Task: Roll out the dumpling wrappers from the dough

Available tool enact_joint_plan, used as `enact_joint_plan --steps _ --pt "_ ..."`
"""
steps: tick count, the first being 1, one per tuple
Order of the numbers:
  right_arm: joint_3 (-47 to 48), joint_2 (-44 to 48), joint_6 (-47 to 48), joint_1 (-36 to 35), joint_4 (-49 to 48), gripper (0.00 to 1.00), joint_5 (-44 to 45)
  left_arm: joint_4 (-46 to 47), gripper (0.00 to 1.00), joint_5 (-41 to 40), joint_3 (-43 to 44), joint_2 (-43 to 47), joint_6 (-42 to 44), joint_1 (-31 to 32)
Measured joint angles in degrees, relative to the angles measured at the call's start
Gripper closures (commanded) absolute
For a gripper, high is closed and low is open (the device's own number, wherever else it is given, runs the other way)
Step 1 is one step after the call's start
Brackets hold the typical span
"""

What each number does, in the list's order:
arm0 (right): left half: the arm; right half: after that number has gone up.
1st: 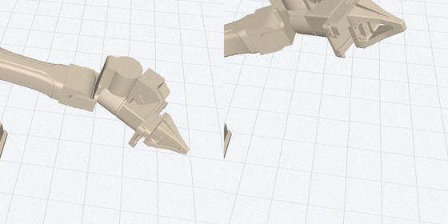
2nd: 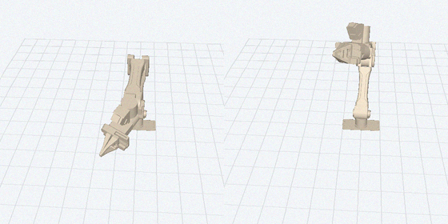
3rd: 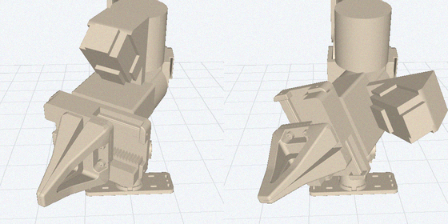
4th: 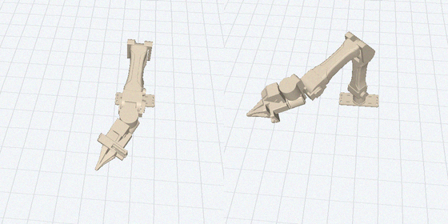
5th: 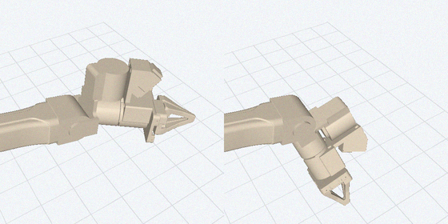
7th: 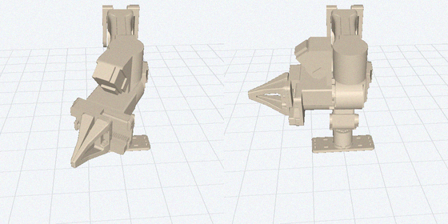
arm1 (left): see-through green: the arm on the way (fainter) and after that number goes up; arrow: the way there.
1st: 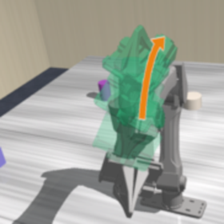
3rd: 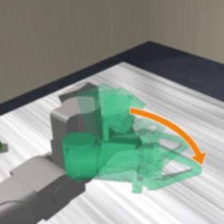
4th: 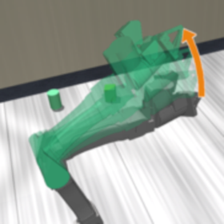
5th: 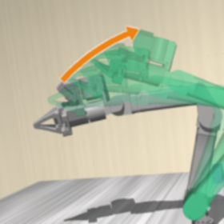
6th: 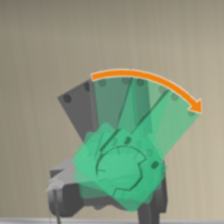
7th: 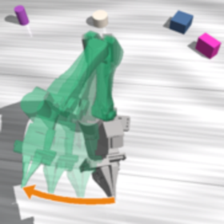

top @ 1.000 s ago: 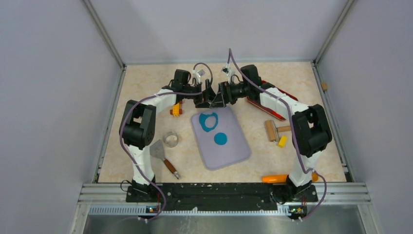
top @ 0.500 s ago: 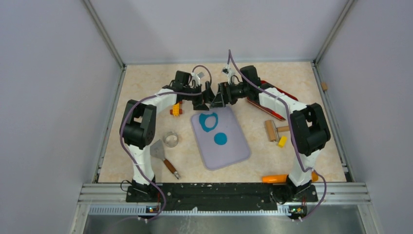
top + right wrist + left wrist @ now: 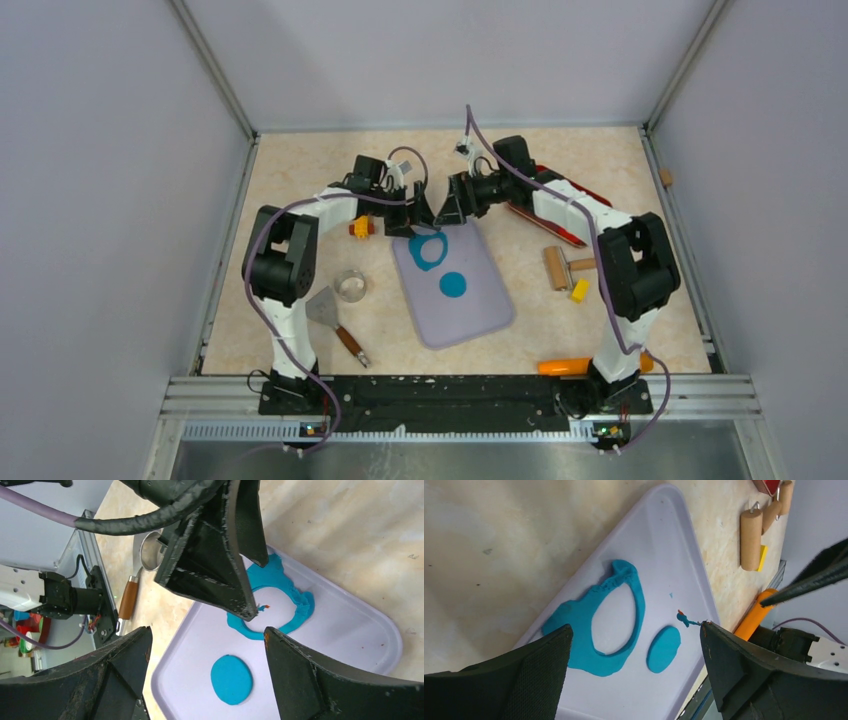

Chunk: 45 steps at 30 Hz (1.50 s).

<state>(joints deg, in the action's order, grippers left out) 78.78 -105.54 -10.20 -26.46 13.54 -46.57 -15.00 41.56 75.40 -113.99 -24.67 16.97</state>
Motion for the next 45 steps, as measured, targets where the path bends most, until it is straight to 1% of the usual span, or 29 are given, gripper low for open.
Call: enact_joint_plan --steps 4,7,10,13,14,18,22,25,28,32,34,45 --pt "-0.2 0.9 1.5 0.1 0.7 0.19 0.2 -0.1 0.01 1.3 -0.7 2.4 2.8 0.1" --pt "-0.8 2.1 2.1 0.3 1.1 0.23 0.3 -0.7 0.01 1.7 -1.0 4.0 5.9 0.3" --pt "-1.2 2.8 2.1 0.4 0.9 0.31 0.5 -2.6 0.01 1.7 -1.6 5.8 10.7 0.5" --pt "-2.1 2.9 0.8 0.7 -0.2 0.43 0.8 -3.3 0.01 1.8 -3.0 8.2 15.6 0.5" --pt "-2.4 2.9 0.1 0.8 -0.5 0.44 0.9 -2.9 0.01 2.0 -4.0 9.3 17.0 0.5" --pt "-2.7 2.7 -2.3 2.2 0.2 0.37 1.6 0.0 0.01 0.5 -10.5 15.5 27.3 0.9" --pt "-1.6 1.2 -3.7 2.7 2.2 0.32 0.7 1.4 0.01 -5.9 -11.2 17.5 42.8 3.9" --pt "-0.2 -1.5 -4.5 2.6 3.5 0.30 0.2 4.3 0.01 -10.8 -13.9 19.4 54.7 7.5" --pt "0.4 -3.2 -4.8 2.3 4.4 0.25 0.3 4.8 0.01 -13.2 -14.3 19.6 60.9 9.5" --pt "0.8 -3.6 -3.9 1.0 6.4 0.23 1.5 5.4 0.01 -15.8 -14.2 19.6 64.8 9.5" --pt "1.2 -3.7 -3.3 0.2 6.6 0.22 1.9 5.8 0.01 -16.2 -14.2 19.6 65.4 9.5" --pt "3.1 -5.9 -4.4 -1.4 5.5 0.21 3.7 6.9 0.01 -17.0 -12.4 19.7 63.6 10.2"
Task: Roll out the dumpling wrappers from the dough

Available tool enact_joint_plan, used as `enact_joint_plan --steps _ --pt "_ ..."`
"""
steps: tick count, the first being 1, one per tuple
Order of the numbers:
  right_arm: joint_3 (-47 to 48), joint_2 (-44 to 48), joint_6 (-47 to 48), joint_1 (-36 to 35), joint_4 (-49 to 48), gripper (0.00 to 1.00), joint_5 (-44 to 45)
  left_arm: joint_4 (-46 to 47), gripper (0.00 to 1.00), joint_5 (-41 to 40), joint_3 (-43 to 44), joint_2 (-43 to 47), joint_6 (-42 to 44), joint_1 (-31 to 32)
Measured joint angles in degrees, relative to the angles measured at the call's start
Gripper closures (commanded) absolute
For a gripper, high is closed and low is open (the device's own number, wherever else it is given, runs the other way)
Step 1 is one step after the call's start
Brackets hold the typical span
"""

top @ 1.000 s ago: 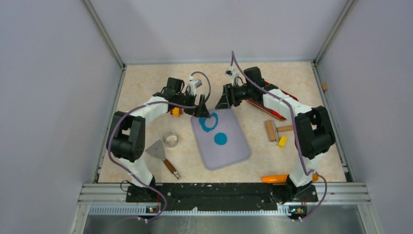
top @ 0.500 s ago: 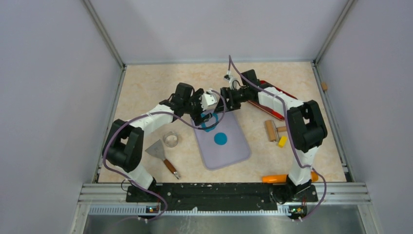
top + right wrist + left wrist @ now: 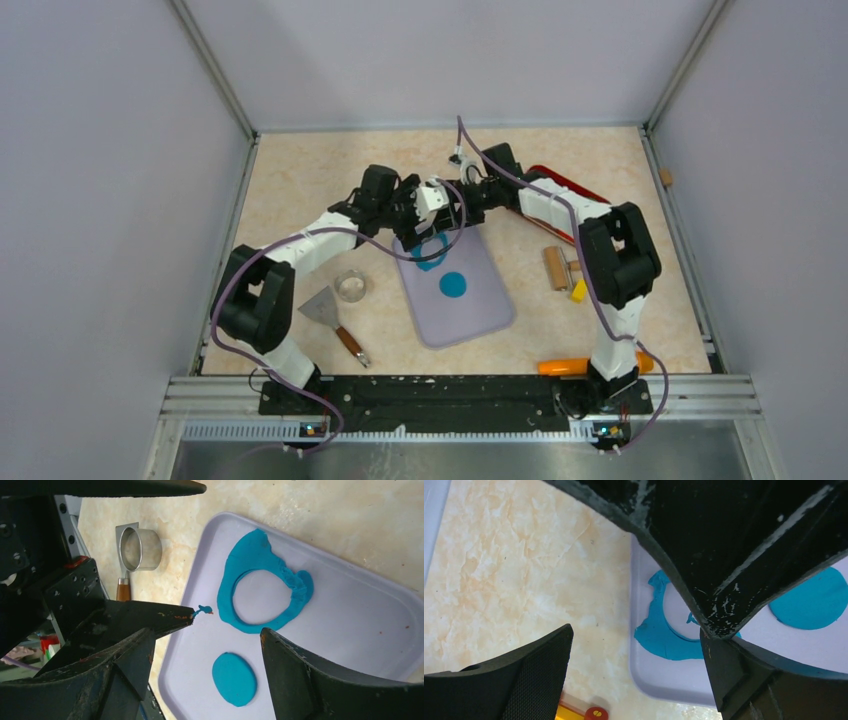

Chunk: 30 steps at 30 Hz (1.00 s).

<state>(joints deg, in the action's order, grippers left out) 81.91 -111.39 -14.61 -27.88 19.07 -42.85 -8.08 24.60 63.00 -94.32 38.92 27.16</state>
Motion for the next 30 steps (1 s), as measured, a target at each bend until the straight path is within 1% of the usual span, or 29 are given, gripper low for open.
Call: enact_joint_plan --steps 14,18,22,30 --pt "2.2 -3.8 -4.0 0.5 -2.4 0.20 -1.7 -1.6 0.01 -3.1 1.4 0.0 -0.2 0.0" --pt "2.6 -5.7 -5.3 0.7 -4.8 0.20 -3.8 -1.5 0.01 -2.0 1.7 0.0 -0.2 0.3" --pt "2.0 -7.9 -11.3 1.6 -10.2 0.18 -8.7 -0.6 0.01 -0.7 2.0 0.0 0.1 1.4" --pt "2.0 -8.1 -14.6 3.5 -13.7 0.16 -12.7 1.7 0.01 -0.5 0.8 1.8 0.5 1.7"
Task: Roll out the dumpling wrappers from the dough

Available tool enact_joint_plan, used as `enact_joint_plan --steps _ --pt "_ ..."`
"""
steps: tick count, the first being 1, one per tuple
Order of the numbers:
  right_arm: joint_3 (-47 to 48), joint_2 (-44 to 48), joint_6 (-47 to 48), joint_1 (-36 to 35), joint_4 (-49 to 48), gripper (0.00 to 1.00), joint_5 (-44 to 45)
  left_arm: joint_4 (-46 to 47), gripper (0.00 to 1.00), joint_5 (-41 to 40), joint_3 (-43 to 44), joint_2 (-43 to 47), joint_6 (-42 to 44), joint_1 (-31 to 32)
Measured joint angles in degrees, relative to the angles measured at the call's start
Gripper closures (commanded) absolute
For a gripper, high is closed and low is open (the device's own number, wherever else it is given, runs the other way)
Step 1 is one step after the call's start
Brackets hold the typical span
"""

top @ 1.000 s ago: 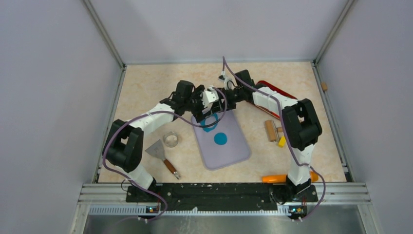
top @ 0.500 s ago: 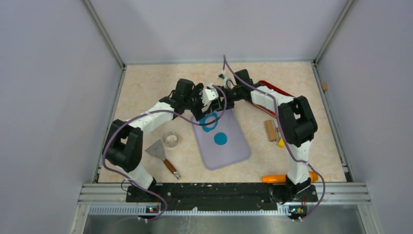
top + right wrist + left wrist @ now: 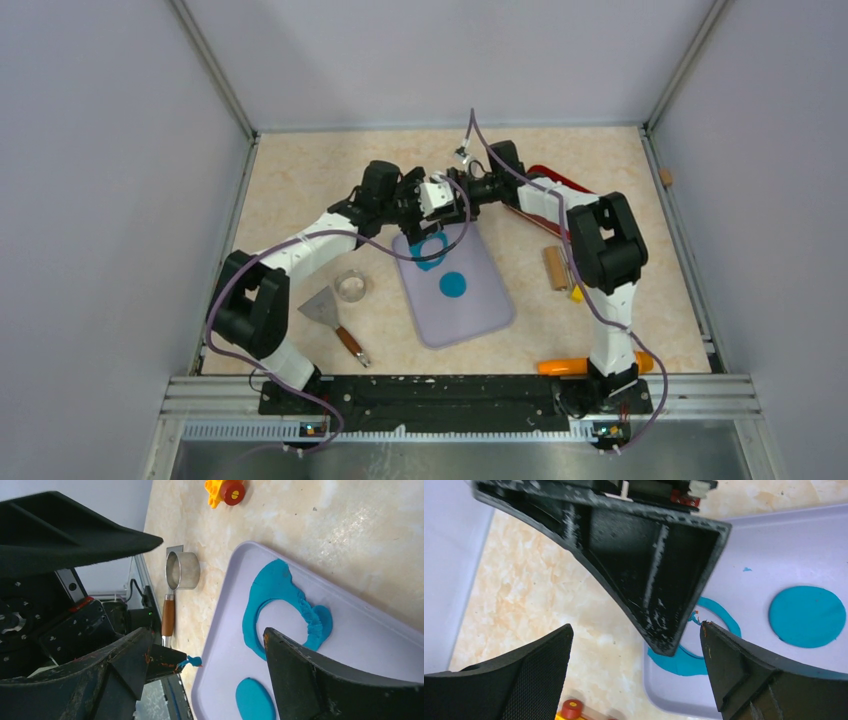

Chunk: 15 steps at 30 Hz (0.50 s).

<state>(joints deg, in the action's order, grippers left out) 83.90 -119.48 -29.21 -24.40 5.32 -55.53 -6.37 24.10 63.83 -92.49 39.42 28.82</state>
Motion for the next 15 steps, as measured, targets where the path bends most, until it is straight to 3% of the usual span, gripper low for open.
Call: enact_joint_plan --steps 15 --pt "0.0 0.0 4.3 -1.0 5.7 0.17 5.4 2.6 0.01 -3.8 -0.2 0.2 -0.1 0.4"
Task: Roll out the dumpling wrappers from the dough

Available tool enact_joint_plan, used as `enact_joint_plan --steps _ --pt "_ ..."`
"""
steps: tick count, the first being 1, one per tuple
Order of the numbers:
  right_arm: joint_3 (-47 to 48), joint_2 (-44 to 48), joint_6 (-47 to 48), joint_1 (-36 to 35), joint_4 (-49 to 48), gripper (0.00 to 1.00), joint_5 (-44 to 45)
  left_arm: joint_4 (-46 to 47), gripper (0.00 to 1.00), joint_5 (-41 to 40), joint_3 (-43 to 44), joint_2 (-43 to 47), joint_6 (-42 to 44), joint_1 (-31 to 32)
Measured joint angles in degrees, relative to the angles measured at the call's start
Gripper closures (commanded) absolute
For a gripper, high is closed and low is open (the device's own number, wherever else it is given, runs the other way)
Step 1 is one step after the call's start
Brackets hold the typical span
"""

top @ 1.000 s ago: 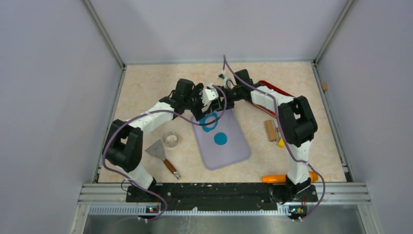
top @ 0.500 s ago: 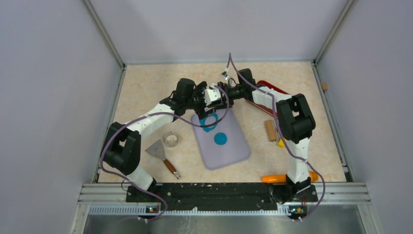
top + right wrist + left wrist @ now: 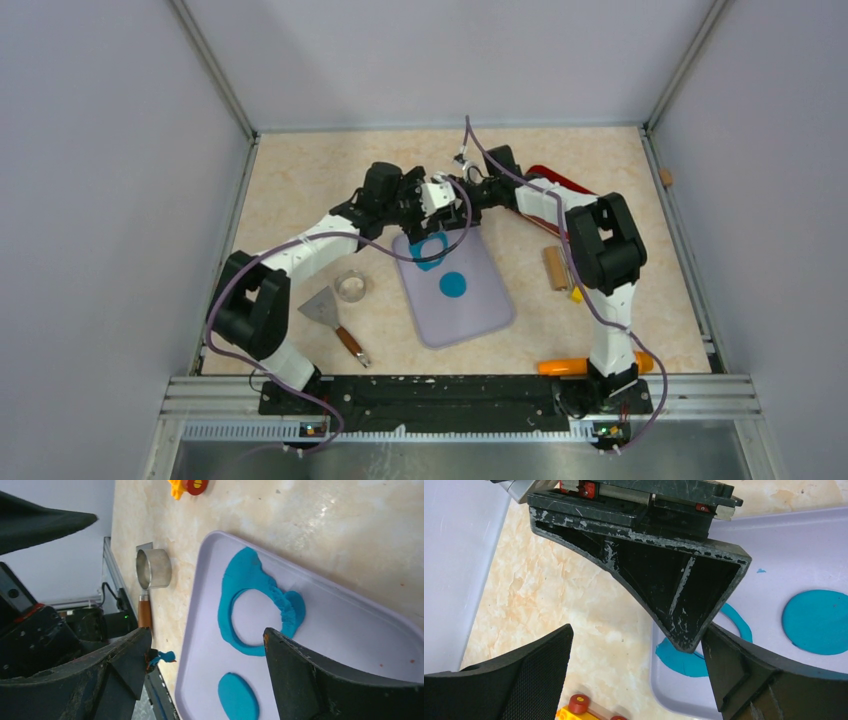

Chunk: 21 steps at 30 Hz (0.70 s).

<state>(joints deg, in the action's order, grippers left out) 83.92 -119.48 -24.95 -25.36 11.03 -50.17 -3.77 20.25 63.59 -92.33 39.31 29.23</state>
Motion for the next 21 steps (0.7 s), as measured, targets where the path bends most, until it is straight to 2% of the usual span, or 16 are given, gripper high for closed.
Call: enact_joint_plan --steps 9,17,21 --pt "-0.3 0.0 2.1 0.1 4.1 0.17 5.7 1.2 0.01 -2.2 -1.5 4.5 0.1 -0.3" --pt "-0.7 0.0 2.3 0.2 2.4 0.15 2.4 0.4 0.01 -3.0 -4.3 8.8 -0.9 -0.5" --pt "-0.7 0.3 7.1 0.1 3.7 0.15 3.1 -2.6 0.01 -2.4 -6.8 12.3 -5.0 -1.2"
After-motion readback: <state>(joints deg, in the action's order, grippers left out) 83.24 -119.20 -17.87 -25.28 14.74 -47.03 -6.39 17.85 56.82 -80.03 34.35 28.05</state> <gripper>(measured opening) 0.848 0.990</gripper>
